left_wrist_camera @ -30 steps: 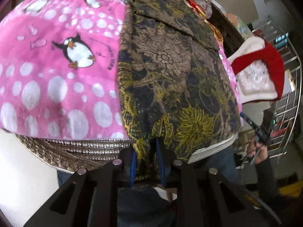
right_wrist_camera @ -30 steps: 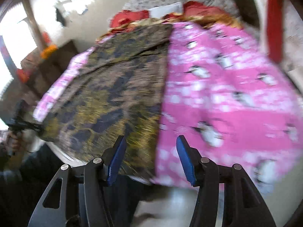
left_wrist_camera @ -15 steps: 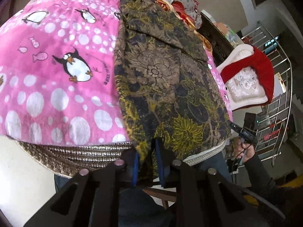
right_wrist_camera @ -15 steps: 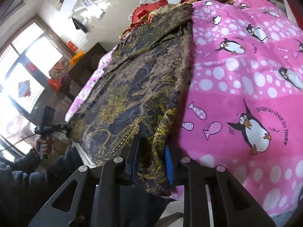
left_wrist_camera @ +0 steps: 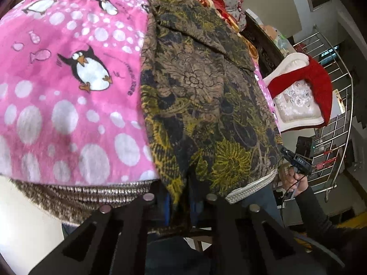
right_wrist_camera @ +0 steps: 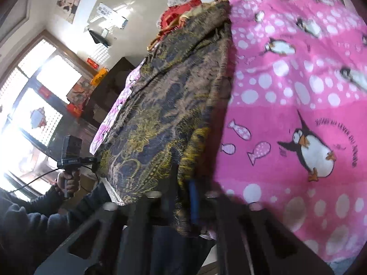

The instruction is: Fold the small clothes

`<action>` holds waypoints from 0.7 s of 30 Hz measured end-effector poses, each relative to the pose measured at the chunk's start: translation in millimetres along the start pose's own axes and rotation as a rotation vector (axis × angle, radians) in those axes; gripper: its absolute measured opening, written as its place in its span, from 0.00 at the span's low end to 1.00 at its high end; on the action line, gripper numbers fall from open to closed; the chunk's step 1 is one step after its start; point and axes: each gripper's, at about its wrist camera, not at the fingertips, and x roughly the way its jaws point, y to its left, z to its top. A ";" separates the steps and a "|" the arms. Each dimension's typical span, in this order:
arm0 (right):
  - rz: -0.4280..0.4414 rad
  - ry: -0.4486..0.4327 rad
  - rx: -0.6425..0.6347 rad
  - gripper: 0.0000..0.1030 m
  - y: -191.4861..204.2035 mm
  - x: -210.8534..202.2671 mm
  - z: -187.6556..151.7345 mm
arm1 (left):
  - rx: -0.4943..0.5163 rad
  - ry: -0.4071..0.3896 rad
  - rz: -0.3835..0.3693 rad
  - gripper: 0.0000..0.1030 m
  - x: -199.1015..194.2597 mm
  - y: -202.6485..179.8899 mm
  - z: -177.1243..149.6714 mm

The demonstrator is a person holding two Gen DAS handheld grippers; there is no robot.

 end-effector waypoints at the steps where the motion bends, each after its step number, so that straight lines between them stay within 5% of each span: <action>1: -0.006 -0.009 -0.013 0.02 5.0 -4.0 1.0 | 0.001 -0.009 -0.010 0.09 -4.4 -1.9 -0.5; 12: 0.072 -0.162 -0.135 0.00 65.9 -57.4 13.7 | 0.128 -0.194 -0.150 0.02 -86.7 -36.8 2.4; 21: 0.080 -0.222 -0.225 0.00 104.8 -116.3 0.9 | 0.118 -0.277 -0.260 0.02 -164.0 -25.3 -20.9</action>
